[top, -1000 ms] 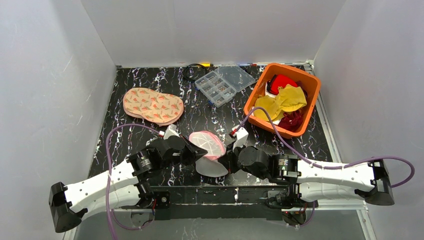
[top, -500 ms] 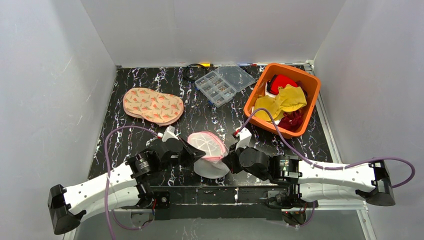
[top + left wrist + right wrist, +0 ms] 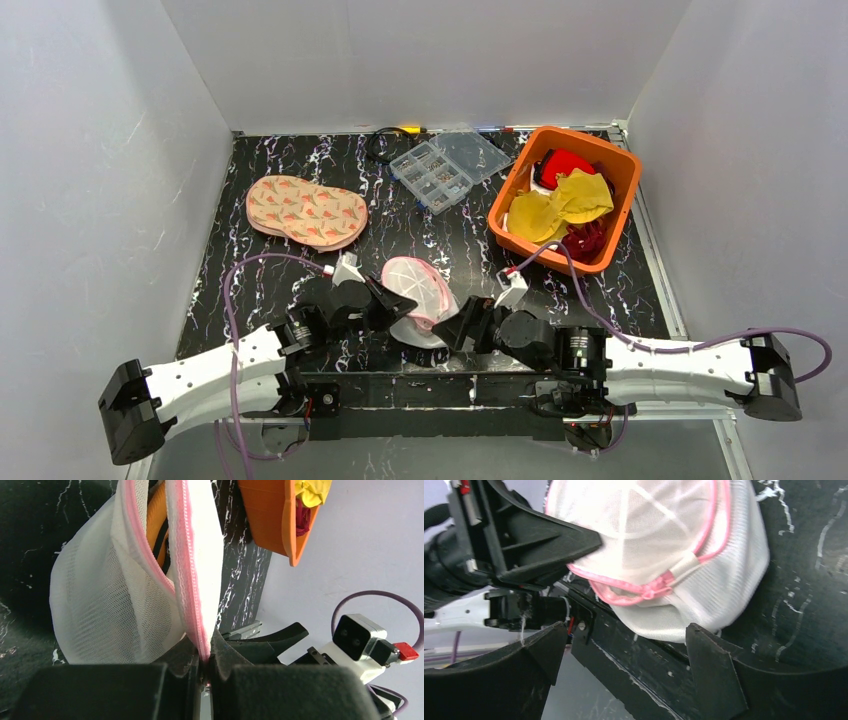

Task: Unzip the laundry bag and remove the bra
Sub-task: Unzip the laundry bag at the center of the board, then pick up the laundry bag at the center of the board.

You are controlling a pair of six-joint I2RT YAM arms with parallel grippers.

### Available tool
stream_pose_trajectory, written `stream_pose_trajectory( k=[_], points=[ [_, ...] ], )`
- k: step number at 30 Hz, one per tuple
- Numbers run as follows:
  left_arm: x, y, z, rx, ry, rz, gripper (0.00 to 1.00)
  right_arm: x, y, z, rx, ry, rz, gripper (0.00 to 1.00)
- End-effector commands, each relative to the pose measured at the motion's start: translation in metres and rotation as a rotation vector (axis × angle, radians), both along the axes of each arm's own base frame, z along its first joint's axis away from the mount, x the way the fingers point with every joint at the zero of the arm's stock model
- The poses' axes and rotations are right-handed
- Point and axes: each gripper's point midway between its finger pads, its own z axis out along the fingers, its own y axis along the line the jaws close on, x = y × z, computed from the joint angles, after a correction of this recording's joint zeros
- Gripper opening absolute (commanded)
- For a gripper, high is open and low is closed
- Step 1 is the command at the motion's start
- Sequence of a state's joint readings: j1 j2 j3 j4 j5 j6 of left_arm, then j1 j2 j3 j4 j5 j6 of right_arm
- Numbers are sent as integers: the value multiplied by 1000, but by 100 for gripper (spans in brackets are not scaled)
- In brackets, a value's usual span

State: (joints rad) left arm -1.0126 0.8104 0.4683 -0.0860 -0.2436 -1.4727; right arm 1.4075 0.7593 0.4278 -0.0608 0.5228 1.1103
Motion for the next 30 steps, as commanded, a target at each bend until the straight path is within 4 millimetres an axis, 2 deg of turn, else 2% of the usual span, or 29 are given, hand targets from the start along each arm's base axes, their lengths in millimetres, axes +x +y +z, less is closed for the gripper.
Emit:
stream_pose_trajectory(
  k=[1, 5, 6, 10, 12, 14, 18, 24, 30],
  points=[
    [7, -9, 15, -57, -92, -20, 0, 8, 25, 44, 218, 34, -56, 98],
    [5, -14, 31, -61, -144, -74, 2, 11, 34, 60, 286, 25, -63, 98],
    [4, -15, 36, -55, -163, -91, 9, 13, 33, 61, 272, 15, -72, 98],
    [-5, 2, 40, 60, -148, -121, 53, 18, 22, 58, 216, 4, -112, 98],
    [-12, 19, 34, 171, -120, -137, 65, 19, 15, 56, 235, 21, -131, 97],
    [-19, 37, 25, 269, -92, -153, 72, 18, 11, 54, 271, 48, -144, 97],
    [-30, 64, 16, 399, -76, -186, 77, 14, 20, 52, 294, 86, -127, 96],
    [-39, 94, 16, 500, -98, -204, 76, 14, 35, 40, 248, 123, -131, 96],
    [-36, 124, 33, 580, -158, -158, 74, 14, 46, 26, 234, 130, -129, 93]
  ],
)
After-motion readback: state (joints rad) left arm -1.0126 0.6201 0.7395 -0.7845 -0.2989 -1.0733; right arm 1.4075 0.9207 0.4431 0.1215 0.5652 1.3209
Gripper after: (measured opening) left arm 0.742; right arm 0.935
